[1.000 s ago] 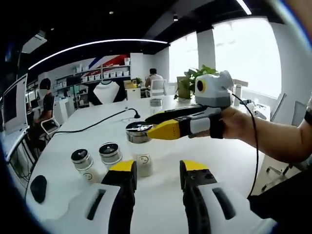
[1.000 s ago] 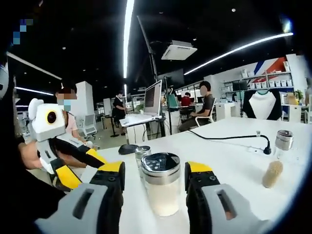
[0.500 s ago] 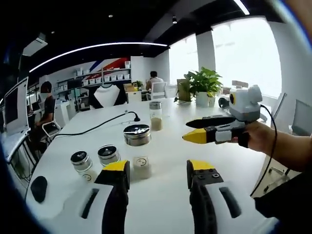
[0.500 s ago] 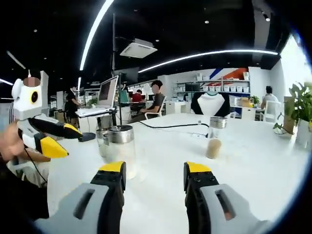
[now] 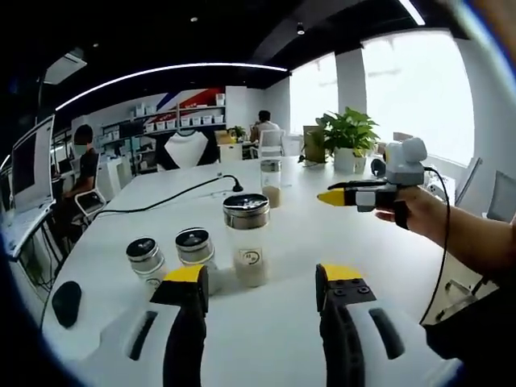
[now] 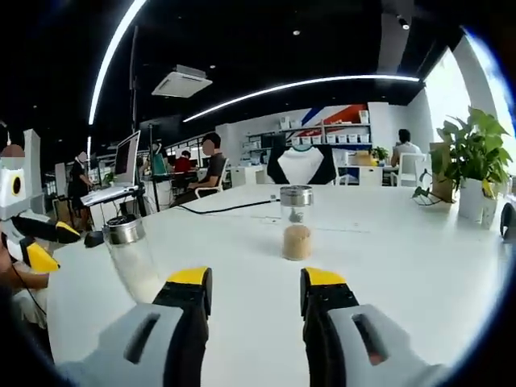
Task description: Rotate the seasoning bottle until the label or dispensing opening points toward the visible target arrow and the bottle remains upright within the marked orientation range
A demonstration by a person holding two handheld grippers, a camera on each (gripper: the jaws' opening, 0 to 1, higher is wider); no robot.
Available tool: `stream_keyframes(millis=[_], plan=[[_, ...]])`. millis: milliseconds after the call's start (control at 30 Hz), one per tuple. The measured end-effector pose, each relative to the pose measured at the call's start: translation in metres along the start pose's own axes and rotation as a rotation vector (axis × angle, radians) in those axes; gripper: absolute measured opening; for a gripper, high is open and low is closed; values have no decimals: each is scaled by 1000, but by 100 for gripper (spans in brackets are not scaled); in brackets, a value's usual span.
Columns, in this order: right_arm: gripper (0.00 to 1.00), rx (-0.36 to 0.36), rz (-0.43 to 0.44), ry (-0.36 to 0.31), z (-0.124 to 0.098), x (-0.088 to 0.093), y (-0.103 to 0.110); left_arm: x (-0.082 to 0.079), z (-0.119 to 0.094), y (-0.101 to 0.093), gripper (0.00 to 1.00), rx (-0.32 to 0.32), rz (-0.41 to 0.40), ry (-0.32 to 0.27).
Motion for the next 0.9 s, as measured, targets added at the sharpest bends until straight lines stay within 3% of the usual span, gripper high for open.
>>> stream_keyframes(millis=[300, 500, 600, 900], plan=[[42, 35, -35, 7, 25, -10, -24, 5, 9, 1, 57, 14, -1, 21], [42, 60, -62, 1, 59, -26, -50, 7, 13, 1, 56, 27, 7, 43], [42, 74, -55, 4, 81, -32, -74, 6, 14, 2, 56, 27, 11, 48], [42, 108, -93, 0, 122, -52, -95, 6, 19, 7, 56, 21, 15, 64]])
Point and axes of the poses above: the point that each gripper's makers call its tool centre point, and the gripper's own axes: z roughly forward along the fingers, y roughly to its left, x roughly out of its underside, the point moved 10 cm from there along -z, roughly backward along the fingers, and after that the axes turned 15 degrees about -x, right-handed, at the moved point
